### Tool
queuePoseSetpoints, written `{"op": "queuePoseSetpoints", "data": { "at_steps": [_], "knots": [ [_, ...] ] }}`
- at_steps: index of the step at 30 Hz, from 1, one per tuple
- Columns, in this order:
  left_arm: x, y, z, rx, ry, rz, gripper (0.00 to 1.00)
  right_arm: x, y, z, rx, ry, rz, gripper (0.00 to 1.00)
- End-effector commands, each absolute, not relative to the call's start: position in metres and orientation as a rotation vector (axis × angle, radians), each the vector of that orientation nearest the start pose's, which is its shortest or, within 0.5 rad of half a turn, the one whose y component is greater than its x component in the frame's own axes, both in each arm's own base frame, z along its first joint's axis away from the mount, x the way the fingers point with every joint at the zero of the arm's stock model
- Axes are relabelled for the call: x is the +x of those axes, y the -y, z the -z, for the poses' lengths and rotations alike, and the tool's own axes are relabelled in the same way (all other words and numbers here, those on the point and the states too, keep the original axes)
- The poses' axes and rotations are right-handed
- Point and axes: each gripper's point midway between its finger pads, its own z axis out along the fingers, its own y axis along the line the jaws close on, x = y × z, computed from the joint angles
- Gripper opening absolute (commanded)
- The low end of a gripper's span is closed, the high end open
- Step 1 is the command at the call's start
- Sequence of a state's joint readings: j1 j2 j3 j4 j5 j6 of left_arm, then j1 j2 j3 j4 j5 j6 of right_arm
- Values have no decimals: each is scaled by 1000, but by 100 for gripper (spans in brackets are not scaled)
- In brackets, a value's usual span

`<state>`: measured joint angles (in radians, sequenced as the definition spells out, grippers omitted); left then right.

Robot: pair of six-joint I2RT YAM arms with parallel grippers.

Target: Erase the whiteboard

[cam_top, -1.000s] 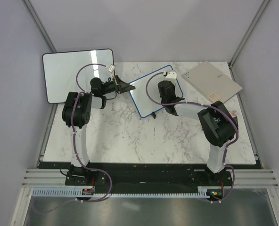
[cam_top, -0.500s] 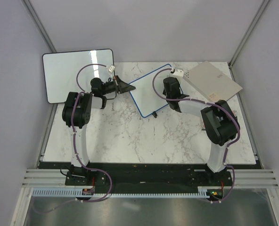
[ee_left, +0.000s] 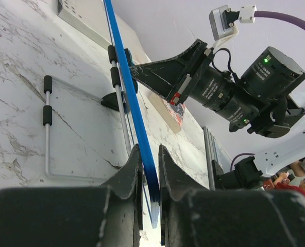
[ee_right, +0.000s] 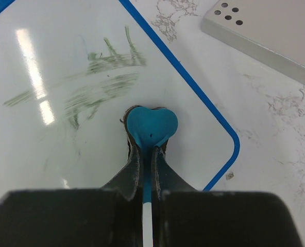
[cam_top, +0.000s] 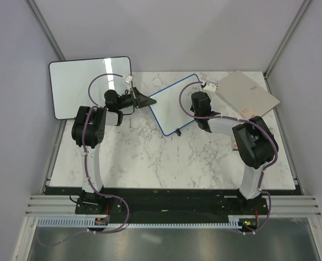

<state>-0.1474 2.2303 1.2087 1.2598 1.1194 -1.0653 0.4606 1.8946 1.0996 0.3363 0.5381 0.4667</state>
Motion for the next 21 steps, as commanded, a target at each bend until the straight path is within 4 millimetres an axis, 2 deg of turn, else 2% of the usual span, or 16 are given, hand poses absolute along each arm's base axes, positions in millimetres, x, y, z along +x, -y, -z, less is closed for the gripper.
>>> {"op": "queuePoseSetpoints", "data": {
  "at_steps": [1,7,11,15,19,21],
  "knots": [
    [379,270,-196,941,-1375,1637,2,409,-210,19,23,-2338,-111,0],
    [380,271,-194,940,-1379,1641,2,380,-253,20,-206,-2345,-109,0],
    [381,270,-194,941,-1379,1640,2,366,-272,22,-283,-2352,-136,0],
    [381,271,-194,941,-1380,1643,2,355,-267,30,-294,-2379,-97,0],
    [383,271,-193,938,-1382,1644,2,367,-246,25,-181,-2319,-17,0],
    [383,271,-193,942,-1382,1644,2,381,-237,14,-105,-2269,-15,0]
  ]
}}
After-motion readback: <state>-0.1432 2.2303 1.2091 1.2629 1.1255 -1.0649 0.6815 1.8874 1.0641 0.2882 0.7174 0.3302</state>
